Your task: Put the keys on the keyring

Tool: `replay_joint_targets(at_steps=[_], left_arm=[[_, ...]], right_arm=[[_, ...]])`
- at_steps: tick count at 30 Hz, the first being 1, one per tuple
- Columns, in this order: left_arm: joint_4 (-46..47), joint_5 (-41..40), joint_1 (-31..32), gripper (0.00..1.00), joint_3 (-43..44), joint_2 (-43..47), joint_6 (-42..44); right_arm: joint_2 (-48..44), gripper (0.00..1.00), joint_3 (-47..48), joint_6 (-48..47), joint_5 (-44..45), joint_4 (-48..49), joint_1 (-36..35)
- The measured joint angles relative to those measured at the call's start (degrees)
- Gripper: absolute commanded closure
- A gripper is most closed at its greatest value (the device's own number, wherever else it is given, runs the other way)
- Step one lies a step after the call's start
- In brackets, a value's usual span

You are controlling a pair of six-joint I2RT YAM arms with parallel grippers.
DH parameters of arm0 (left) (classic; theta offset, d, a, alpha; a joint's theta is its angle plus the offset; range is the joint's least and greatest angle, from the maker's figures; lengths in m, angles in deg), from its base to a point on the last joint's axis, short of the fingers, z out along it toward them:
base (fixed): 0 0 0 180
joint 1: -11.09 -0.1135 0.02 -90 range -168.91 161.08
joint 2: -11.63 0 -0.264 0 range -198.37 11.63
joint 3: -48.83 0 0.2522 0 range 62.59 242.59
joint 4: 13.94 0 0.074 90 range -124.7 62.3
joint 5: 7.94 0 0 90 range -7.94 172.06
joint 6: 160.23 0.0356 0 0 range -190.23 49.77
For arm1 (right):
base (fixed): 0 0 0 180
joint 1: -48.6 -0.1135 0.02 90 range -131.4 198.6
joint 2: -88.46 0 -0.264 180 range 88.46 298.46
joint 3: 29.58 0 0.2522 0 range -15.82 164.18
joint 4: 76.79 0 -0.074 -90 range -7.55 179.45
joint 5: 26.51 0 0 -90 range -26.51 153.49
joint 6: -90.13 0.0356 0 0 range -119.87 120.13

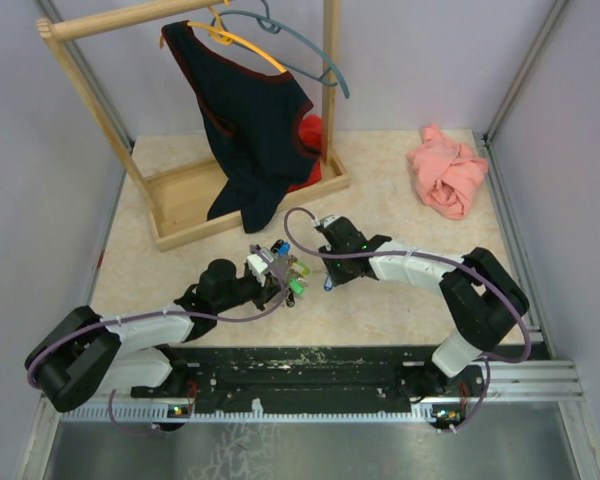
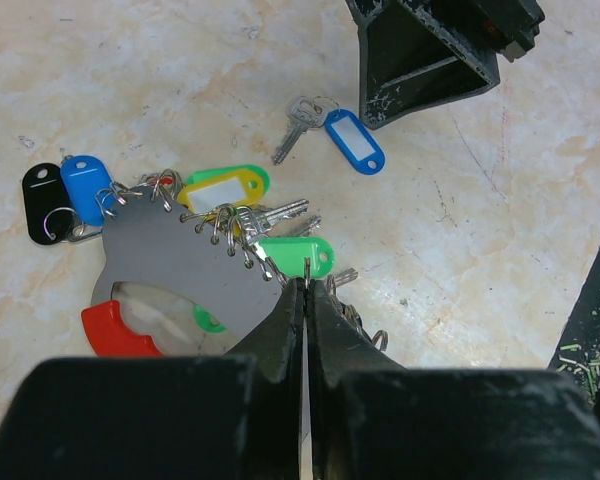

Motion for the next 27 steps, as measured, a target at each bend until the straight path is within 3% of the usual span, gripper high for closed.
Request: replay_joint_targets(at_steps=[9,21,27], left_arm=[[0.0,0.2,0.0,0.99,0.0,0.0,0.0],[0.0,0.3,0.0,0.99,0.0,0.0,0.0],[0.0,0.3,0.0,0.99,0.0,0.0,0.0]], right_arm=[[0.0,0.73,-1.2,-0.3,0.8,6.0,0.0],[3.8,0.53,3.8,-6.9,0.1,5.2,0.0],[7.3,0.52,5.6,-11.5,-2.3,3.6,0.0]])
